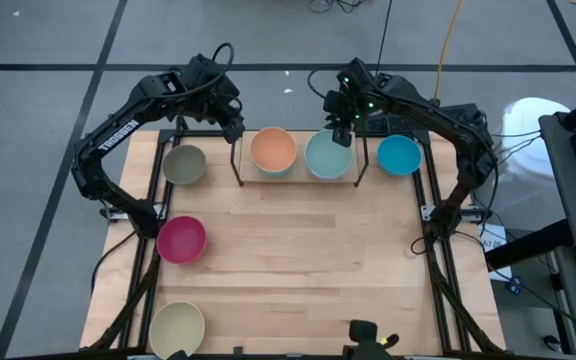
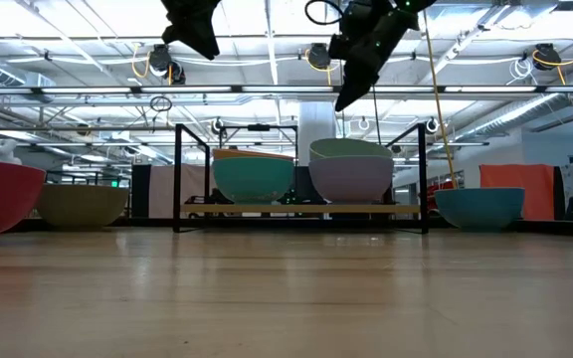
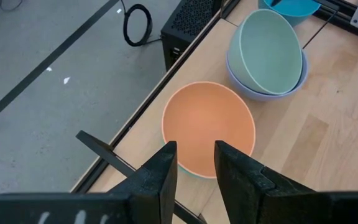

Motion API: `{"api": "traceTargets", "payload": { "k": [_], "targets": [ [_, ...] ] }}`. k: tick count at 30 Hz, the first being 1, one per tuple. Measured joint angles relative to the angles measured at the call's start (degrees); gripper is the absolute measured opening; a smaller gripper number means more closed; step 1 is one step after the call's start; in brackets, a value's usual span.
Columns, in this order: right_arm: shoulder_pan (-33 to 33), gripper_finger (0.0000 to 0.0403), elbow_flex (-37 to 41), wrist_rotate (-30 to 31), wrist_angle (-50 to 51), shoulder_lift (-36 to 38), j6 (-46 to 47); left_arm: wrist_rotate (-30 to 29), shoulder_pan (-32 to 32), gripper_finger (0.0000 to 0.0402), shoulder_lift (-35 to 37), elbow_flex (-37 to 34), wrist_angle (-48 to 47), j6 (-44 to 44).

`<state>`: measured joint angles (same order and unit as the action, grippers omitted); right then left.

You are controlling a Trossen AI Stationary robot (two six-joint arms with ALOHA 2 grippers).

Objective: Place and stack bowls onto a shelf
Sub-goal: Stack the green bowl on top of the purple bowl on the shelf

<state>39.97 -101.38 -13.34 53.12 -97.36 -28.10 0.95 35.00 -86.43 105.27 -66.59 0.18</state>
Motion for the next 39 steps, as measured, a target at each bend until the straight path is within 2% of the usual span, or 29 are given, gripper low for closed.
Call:
{"api": "traceTargets", "payload": {
  "k": [2,5,7,18,34,39],
  "targets": [
    [0.0,0.0089,0.0,0.1,-0.8,-0.4,-0.3,0.0,0.0,0.0113,0.0,0.0,0.0,-0.4],
    [0.0,0.0026,0.0,2.3,-1.6,-1.4,-1.5,0.0,0.0,0.0113,0.0,0.0,-0.1,-0.4],
    [0.0,0.0009,0.0,3.1,-2.4,-2.1,-1.6,0.0,0.0,0.0113,0.0,0.0,-0.1,-0.5],
    [-0.8,0.0000,0.1,4.3,-5.4,-5.0,-2.8,0.0,0.0,0.0113,0.0,0.0,-0.1,-0.5],
    [-1.6,0.0000,12.7,6.1,-17.6,-5.0,-1.3,0.0,0.1,0.0113,0.0,0.0,-0.1,-0.4],
    [-1.6,0.0000,12.6,7.7,-18.5,-4.3,-2.1,0.0,0.1,0.0113,0.0,0.0,-0.1,-0.4]
  ]
}}
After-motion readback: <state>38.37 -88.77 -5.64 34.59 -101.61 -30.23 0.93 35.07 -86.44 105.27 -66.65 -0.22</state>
